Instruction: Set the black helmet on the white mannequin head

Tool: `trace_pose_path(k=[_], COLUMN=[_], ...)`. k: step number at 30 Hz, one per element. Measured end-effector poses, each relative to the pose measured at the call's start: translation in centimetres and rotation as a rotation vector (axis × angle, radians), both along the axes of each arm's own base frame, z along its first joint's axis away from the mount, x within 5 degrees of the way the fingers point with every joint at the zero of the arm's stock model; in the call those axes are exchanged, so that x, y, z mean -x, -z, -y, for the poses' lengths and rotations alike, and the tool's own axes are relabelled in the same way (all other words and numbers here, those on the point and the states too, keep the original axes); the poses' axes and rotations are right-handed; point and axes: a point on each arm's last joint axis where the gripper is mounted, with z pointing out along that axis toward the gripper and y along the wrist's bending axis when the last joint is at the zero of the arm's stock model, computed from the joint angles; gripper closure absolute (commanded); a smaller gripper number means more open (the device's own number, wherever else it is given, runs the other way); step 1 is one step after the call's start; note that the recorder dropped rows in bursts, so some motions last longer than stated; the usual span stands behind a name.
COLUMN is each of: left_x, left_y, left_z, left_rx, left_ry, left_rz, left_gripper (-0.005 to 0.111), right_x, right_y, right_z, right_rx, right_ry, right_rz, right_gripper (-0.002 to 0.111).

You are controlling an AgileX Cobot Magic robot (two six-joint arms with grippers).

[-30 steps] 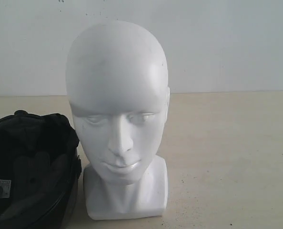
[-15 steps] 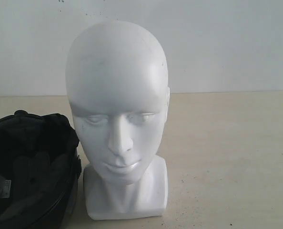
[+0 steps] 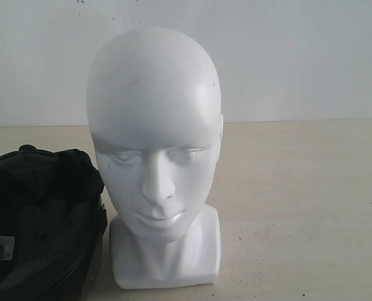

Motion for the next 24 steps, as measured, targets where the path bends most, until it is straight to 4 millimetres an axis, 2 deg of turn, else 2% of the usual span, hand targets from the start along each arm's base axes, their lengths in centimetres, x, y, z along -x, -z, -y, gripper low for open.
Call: trace_pose_path(k=[8, 14, 21, 24], left_x=[-0.9, -1.4, -1.8, -1.9], left_y=[1.0, 1.7, 1.5, 1.4], left_z=[-1.6, -2.2, -3.6, -3.7], left_rx=[-0.173, -0.241, -0.375, -0.368], left_ry=[-0.103, -0.132, -0.225, -0.279], left_rz=[-0.045, -0.070, -0.031, -0.022], left_gripper=[0.102, 0.102, 0.102, 0.102], right_x=[0.0, 0.0, 0.0, 0.0], right_y=[0.0, 0.0, 0.0, 0.0], right_z=[0.0, 0.0, 0.0, 0.0], right_rx=[0.000, 0.000, 0.000, 0.000], right_ry=[0.000, 0.000, 0.000, 0.000], right_rz=[0.000, 0.000, 0.000, 0.000], right_gripper=[0.108, 0.108, 0.108, 0.108])
